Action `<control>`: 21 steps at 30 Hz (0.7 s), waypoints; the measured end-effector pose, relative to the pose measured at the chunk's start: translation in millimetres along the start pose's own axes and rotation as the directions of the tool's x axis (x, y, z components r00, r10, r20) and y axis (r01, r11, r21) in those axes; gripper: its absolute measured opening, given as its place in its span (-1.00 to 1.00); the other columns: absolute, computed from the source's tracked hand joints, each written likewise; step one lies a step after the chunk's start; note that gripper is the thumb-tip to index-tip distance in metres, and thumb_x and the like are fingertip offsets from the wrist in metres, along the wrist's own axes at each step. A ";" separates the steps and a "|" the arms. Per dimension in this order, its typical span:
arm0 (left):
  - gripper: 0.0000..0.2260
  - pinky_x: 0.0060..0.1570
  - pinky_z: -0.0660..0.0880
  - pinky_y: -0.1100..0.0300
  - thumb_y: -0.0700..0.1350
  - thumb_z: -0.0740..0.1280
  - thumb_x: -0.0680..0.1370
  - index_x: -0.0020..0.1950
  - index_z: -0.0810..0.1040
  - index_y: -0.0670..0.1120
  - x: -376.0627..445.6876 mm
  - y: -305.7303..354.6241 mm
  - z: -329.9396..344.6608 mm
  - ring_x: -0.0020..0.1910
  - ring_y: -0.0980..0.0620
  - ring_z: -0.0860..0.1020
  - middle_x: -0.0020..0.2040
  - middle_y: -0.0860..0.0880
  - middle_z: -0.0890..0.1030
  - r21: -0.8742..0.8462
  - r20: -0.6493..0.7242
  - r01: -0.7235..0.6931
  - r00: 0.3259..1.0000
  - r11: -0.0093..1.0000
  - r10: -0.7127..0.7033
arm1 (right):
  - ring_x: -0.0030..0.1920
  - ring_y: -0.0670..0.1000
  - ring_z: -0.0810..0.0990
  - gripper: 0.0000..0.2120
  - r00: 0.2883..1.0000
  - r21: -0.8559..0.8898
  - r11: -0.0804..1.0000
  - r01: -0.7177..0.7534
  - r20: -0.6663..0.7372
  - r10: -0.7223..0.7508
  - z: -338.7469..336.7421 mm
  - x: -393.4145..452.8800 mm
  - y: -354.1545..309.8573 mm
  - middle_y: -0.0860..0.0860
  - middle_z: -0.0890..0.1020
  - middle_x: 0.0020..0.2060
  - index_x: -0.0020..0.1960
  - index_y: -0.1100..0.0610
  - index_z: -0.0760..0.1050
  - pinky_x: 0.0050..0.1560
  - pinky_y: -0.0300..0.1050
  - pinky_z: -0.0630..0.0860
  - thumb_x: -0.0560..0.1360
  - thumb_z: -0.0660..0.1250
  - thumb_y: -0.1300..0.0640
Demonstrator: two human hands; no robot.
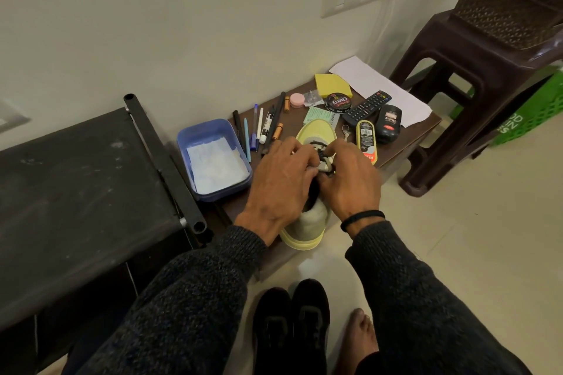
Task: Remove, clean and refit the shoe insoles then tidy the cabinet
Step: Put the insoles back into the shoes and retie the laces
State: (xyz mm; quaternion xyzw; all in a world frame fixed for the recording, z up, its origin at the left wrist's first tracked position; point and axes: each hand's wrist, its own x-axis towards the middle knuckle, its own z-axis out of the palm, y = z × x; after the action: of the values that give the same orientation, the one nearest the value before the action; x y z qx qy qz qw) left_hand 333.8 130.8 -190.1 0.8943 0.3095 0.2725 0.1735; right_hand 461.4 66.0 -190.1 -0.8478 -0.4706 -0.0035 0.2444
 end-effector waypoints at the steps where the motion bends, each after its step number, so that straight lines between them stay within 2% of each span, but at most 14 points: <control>1: -0.84 -0.02 0.52 0.03 -0.09 0.37 0.58 0.14 0.49 0.03 -0.4 -0.3 -0.5 0.02 0.04 0.44 0.06 0.03 0.45 -0.034 0.010 0.044 0.999 0.998 -0.044 | -0.07 0.14 0.60 -0.73 1.000 -0.018 1.000 -0.007 -0.006 0.007 0.2 -0.5 -1.7 0.00 0.60 0.02 0.12 -0.01 0.43 -0.19 0.04 0.55 0.46 0.41 0.01; 5: -0.58 0.03 0.57 0.03 -0.09 0.45 0.51 0.31 0.41 0.08 0.0 -2.6 -1.7 0.05 0.03 0.49 0.10 0.02 0.46 -0.093 0.029 0.163 0.987 0.982 -0.161 | -0.09 0.15 0.59 -0.72 0.999 -0.049 0.998 -0.033 -0.003 0.033 1.6 -2.1 -7.6 0.02 0.57 0.03 0.16 0.00 0.39 -0.19 0.09 0.58 0.51 0.36 -0.01; 9: -0.55 -0.01 0.59 0.04 0.03 0.43 0.51 0.34 0.38 0.09 0.0 -4.3 1.5 0.05 0.01 0.51 0.10 0.02 0.50 -0.050 0.031 0.237 0.971 0.970 -0.236 | 0.06 0.09 0.45 -0.65 0.992 0.064 0.990 0.123 0.035 -0.125 1.2 -2.2 -5.0 0.06 0.39 0.11 0.18 0.04 0.39 -0.17 0.04 0.58 0.46 0.43 0.15; 12: -0.54 0.01 0.58 0.04 0.08 0.39 0.51 0.38 0.38 0.09 1.1 -4.5 4.7 0.08 0.00 0.52 0.13 0.01 0.51 -0.015 0.044 0.272 0.962 0.962 -0.271 | 0.10 0.07 0.44 -0.74 0.979 0.104 0.977 0.186 0.062 -0.193 -1.7 -0.3 1.8 0.05 0.42 0.11 0.12 0.07 0.50 -0.09 0.06 0.59 0.46 0.44 0.16; 16: -0.54 0.00 0.57 0.04 0.12 0.35 0.53 0.40 0.38 0.09 2.3 -3.9 6.5 0.06 0.00 0.53 0.12 0.00 0.53 -0.012 0.067 0.281 0.958 0.960 -0.279 | -0.02 0.02 0.52 -0.93 0.984 0.124 0.977 0.176 0.005 -0.178 -6.1 0.0 4.8 -0.01 0.51 0.03 -0.05 0.09 0.61 -0.13 0.03 0.58 0.48 0.44 0.12; 19: -0.57 -0.01 0.58 -0.02 0.15 0.31 0.54 0.39 0.37 0.13 2.6 -3.3 9.4 0.04 -0.01 0.53 0.10 0.01 0.50 -0.001 0.077 0.292 0.953 0.956 -0.291 | -0.07 -0.04 0.55 -0.97 0.997 0.183 0.980 0.075 -0.022 -0.072 -8.2 -0.2 3.8 -0.08 0.55 -0.03 -0.12 -0.01 0.61 -0.09 0.03 0.57 0.46 0.45 0.06; 21: -0.59 -0.01 0.57 -0.06 0.14 0.28 0.56 0.39 0.37 0.13 1.7 -2.8 12.9 0.04 -0.03 0.53 0.10 -0.01 0.48 0.010 0.086 0.298 0.951 0.955 -0.297 | -0.08 -0.07 0.59 -0.92 1.000 0.230 0.973 -0.001 0.008 -0.001 -9.5 1.4 5.7 -0.12 0.58 -0.05 -0.14 -0.06 0.57 -0.04 0.06 0.59 0.46 0.47 0.02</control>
State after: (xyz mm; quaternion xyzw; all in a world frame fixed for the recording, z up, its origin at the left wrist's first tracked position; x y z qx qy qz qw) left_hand 341.4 132.2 -201.1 0.8482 0.4325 0.2049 0.2271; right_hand 468.8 60.7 -183.7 -0.8138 -0.4687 0.0546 0.3391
